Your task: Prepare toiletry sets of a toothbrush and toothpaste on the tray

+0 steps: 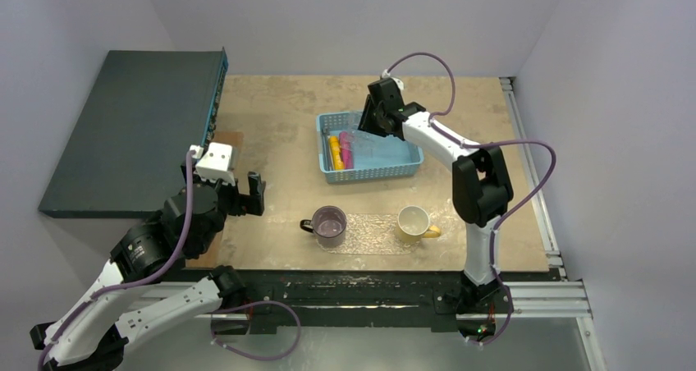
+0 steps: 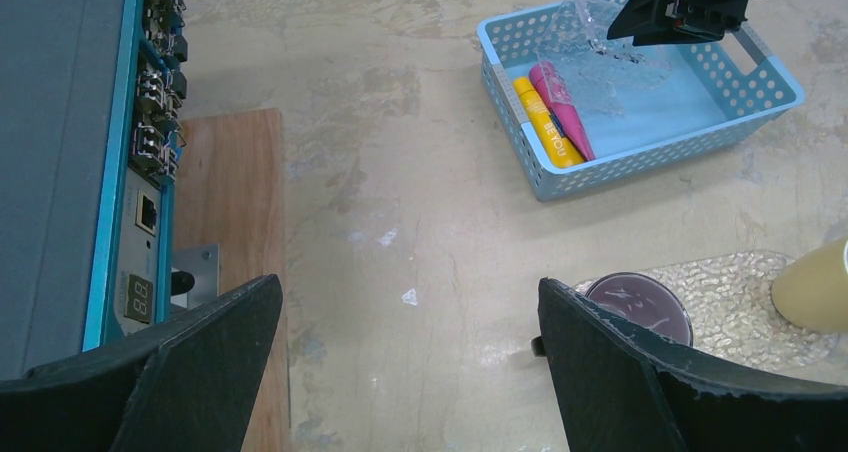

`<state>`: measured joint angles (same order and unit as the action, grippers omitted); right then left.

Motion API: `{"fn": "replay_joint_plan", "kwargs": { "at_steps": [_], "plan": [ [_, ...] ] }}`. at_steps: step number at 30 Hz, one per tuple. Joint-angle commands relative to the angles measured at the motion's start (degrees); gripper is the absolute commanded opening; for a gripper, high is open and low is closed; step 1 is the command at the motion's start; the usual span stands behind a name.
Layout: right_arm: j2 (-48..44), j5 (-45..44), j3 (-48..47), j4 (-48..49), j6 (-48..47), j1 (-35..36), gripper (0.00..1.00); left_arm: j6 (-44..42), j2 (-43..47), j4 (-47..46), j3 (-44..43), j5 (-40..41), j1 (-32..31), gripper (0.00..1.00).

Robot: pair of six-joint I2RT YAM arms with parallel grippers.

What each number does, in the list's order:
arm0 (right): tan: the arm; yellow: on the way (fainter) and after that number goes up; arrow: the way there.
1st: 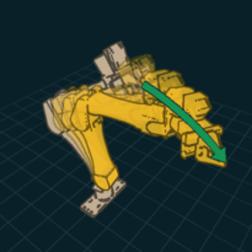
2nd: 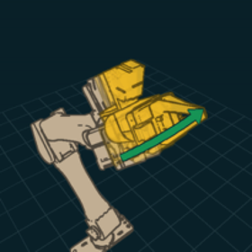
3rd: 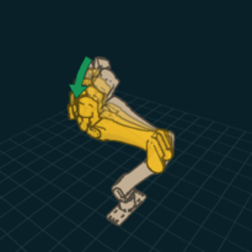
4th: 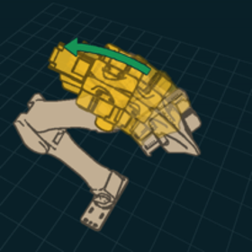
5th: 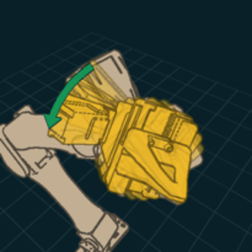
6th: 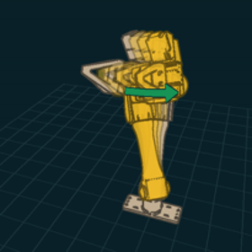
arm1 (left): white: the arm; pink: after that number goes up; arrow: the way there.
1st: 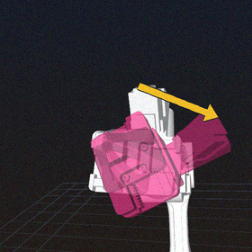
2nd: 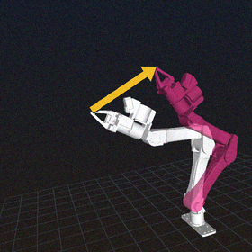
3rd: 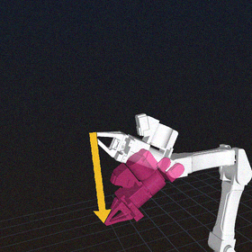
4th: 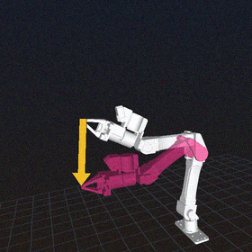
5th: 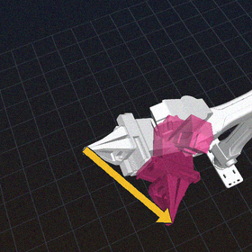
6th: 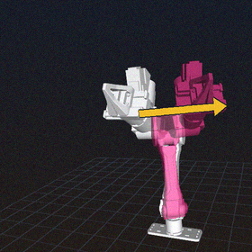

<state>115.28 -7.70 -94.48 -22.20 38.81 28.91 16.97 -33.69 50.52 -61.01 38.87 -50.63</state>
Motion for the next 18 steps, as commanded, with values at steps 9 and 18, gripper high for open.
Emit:
{"fn": "replay_joint_plan", "kwargs": {
  "at_steps": [9, 18],
  "plan": [
    [1.11, 1.62, -1.42, 1.54, 0.44, -0.48, 0.35, 0.1, -0.88, -1.2, 0.02, 0.59, 0.36, 1.0],
    [0.18, 1.75, -1.34, 1.23, -0.33, -0.53, 0.05, 0.08, -1.1, -1.14, 0.05, 0.49, 0.36, 1.0]
  ]
}}
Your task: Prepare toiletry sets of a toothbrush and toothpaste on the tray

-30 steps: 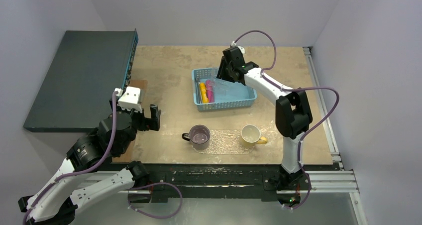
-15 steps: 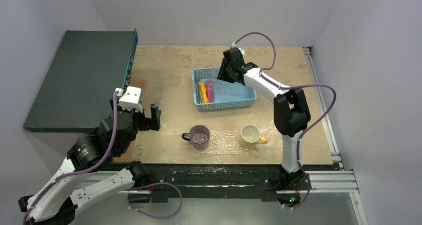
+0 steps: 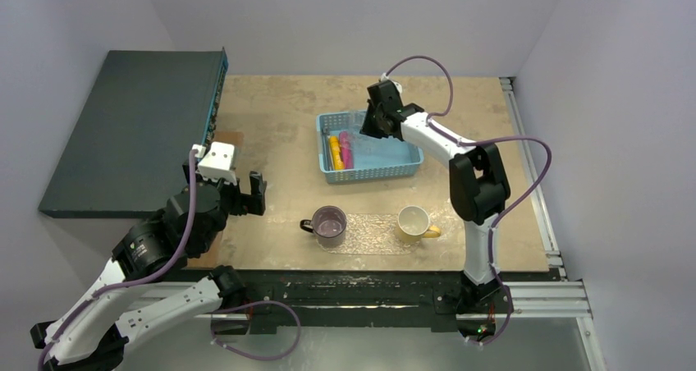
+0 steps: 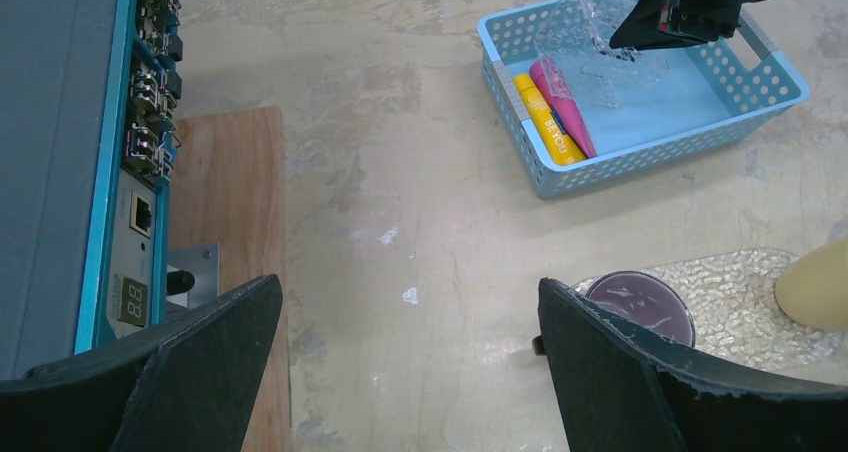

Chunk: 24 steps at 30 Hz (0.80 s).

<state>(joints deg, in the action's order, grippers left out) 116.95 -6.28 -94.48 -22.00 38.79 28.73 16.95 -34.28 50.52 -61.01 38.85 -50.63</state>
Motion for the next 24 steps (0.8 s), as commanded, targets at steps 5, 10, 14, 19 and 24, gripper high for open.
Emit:
{"fn": "replay_joint_plan", "kwargs": {
  "at_steps": [5, 10, 14, 19, 24],
  "plan": [
    [-3.18, -0.4, -1.52, 0.24, -1.17, -0.35, 0.0, 0.11, -0.28, -1.15, 0.02, 0.49, 0.36, 1.0],
    [-6.37, -3.34, -0.49, 0.02, -2.17, -0.34, 0.0, 0.11, -0.23, -1.21, 0.03, 0.31, 0.36, 1.0],
    [-8.83, -5.18, 0.61, -0.06, -2.81, -0.39, 0.0, 0.11, -0.26, -1.15, 0.04, 0.25, 0.36, 1.0],
    [-11.75, -6.72, 2.02, 0.05, -3.89, -0.34, 0.0, 0.19, -0.3, -1.21, 0.02, 0.19, 0.36, 1.0],
    [-14.69, -8.39, 3.33, -0.42, -5.29, -0.13, 0.0, 0.23, -0.52, -1.12, 0.03, 0.27, 0.34, 1.0]
  ]
}}
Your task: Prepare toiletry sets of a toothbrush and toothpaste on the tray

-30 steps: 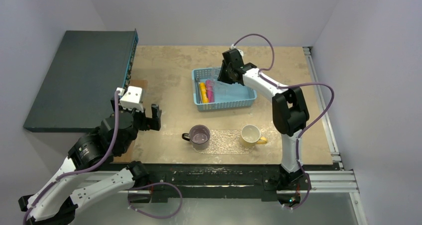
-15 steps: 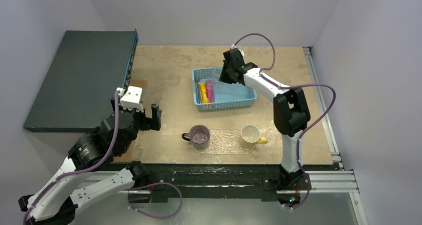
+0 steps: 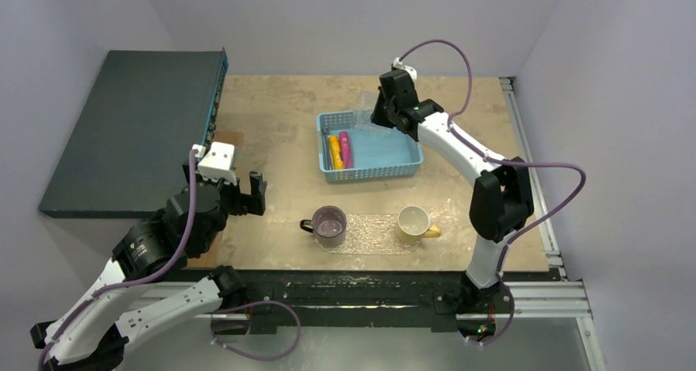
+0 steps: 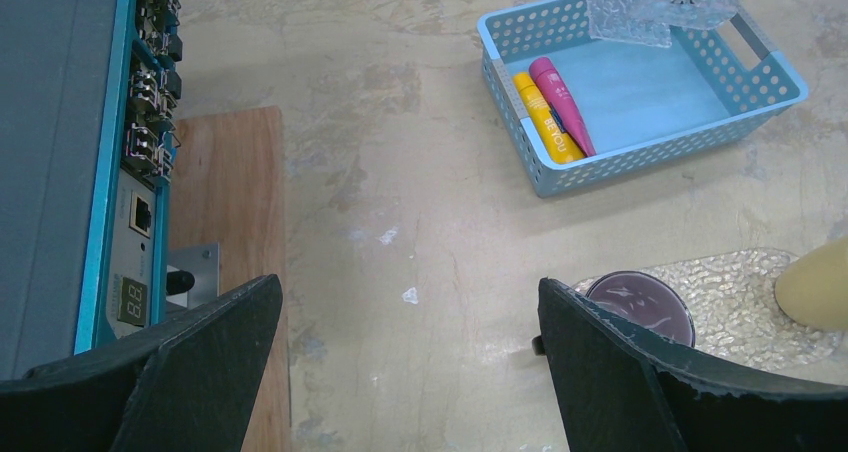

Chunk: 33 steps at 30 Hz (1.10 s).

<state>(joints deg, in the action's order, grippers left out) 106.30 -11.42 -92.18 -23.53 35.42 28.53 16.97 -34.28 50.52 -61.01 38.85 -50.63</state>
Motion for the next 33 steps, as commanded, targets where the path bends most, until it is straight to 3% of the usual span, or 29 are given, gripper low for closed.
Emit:
{"fn": "replay_joint_plan", "kwargs": {
  "at_steps": [1, 17, 33],
  "plan": [
    [-4.65, -3.45, 1.26, 0.87, -2.35, 0.16, 0.0, 0.22, -0.54, -1.13, 0.0, 0.28, 0.36, 1.0],
    [-17.92, -7.76, 7.71, -5.44, -5.01, 5.65, 0.0, 0.22, -0.61, -1.0, -0.07, 0.53, 0.34, 1.0],
    [-30.88, -11.19, 15.45, -14.61, 0.45, 15.66, 0.0, 0.91, -0.38, -0.72, -0.6, -2.13, 0.36, 1.0]
  ]
}}
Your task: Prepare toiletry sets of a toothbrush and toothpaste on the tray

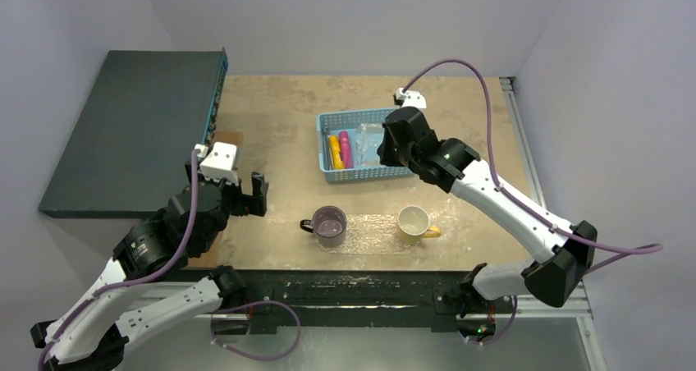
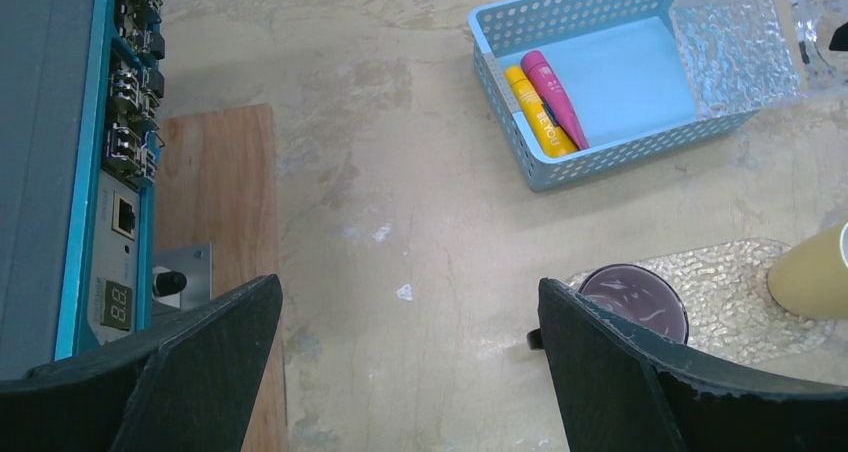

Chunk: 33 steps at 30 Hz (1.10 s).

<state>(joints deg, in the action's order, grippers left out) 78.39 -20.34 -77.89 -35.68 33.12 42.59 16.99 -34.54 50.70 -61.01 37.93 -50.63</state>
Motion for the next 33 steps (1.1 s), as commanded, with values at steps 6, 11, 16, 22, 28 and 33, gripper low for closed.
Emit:
{"fn": "replay_joint_plan", "kwargs": {
  "at_steps": [6, 11, 16, 22, 28, 33],
  "plan": [
    [-4.62, -3.5, 1.94, -6.62, 6.2, 6.0, 0.0, 2.51, -0.18, 0.58, -1.9, -1.92, 0.23, 1.0],
    [-4.41, -5.23, 1.57, -10.27, 10.15, 10.41, 0.0, 5.63, 1.0, 2.6, -3.32, -4.58, 0.27, 1.0],
    [-3.83, -7.43, 0.86, -13.83, 14.58, 13.79, 0.0, 7.39, 2.36, 4.78, -3.52, -3.63, 0.25, 1.0],
    [-1.88, -10.5, -0.38, -17.64, 19.71, 18.81, 0.0, 10.37, 3.14, 8.36, -3.98, -2.3, 0.27, 1.0],
    [-1.01, -11.73, -0.1, -19.82, 23.82, 21.78, 0.0, 12.0, 4.97, 9.12, -2.09, -2.39, 0.27, 1.0],
    [-0.05, -11.91, -0.05, -21.94, 25.99, 22.93, 0.0, 12.01, 6.56, 9.23, -0.4, -1.39, 0.27, 0.99]
  ]
}}
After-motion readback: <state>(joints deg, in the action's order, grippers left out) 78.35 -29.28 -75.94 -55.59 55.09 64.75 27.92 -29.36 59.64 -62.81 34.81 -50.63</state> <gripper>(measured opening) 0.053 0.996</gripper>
